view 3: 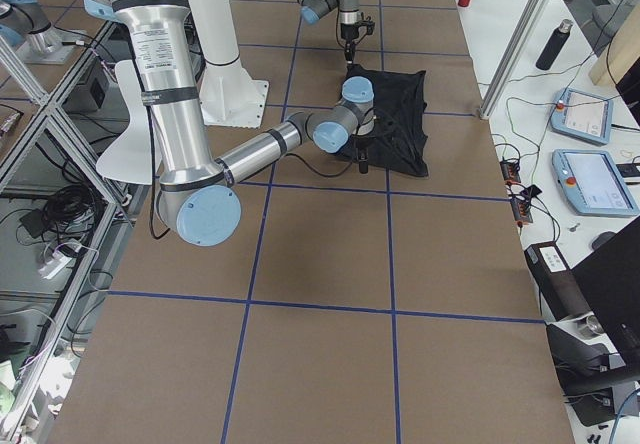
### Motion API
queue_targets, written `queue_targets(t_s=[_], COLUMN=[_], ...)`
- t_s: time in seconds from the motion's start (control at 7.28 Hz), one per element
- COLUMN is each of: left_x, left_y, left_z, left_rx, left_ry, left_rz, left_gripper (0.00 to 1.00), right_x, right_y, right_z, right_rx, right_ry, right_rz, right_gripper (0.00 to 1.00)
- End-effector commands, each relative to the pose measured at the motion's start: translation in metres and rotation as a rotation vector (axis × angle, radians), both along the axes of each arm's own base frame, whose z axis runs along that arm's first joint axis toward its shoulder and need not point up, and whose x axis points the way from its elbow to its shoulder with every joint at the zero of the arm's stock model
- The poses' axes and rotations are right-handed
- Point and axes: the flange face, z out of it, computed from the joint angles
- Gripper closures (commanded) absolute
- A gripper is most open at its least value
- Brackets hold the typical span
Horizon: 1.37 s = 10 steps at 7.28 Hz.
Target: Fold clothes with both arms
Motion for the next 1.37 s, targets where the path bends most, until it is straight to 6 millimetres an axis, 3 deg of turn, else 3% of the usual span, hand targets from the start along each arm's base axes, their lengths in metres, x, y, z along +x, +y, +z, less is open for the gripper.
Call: queue_targets(t_s=[0.0,0.14,0.41,0.69,0.82,0.96,1.1,1.24], left_x=[-0.046,-0.043,-0.026,-0.024,-0.025,-0.027,-0.032,-0.037], left_y=[-0.078,-0.129,-0.24,-0.292,-0.304,-0.305,-0.304,-0.301], left_z=[0.013,0.017,-0.003,0.011,-0.001,-0.006,-0.017,-0.037], left_rx=[0.073,0.081,0.109,0.168,0.165,0.176,0.211,0.227], left_ry=[-0.077,-0.119,-0.233,-0.28,-0.281,-0.269,-0.228,-0.188], left_rz=[-0.069,-0.088,-0.17,-0.223,-0.231,-0.235,-0.244,-0.237], left_gripper=[1.0,1.0,1.0,1.0,1.0,0.45,0.0,0.0], right_x=[-0.005,-0.007,-0.014,-0.017,-0.019,-0.026,-0.041,-0.057], right_y=[0.002,0.003,0.007,0.009,0.01,0.007,0.002,-0.014], right_z=[-0.006,-0.007,-0.01,-0.011,-0.012,-0.021,-0.036,-0.048], right_rx=[-0.001,-0.004,-0.012,-0.016,-0.015,-0.005,0.01,0.012], right_ry=[-0.01,-0.011,-0.017,-0.02,-0.022,-0.029,-0.042,-0.048], right_rz=[-0.003,-0.004,-0.006,-0.006,-0.008,-0.012,-0.019,-0.016], right_gripper=[0.0,0.0,0.0,0.0,0.0,0.0,0.0,0.0])
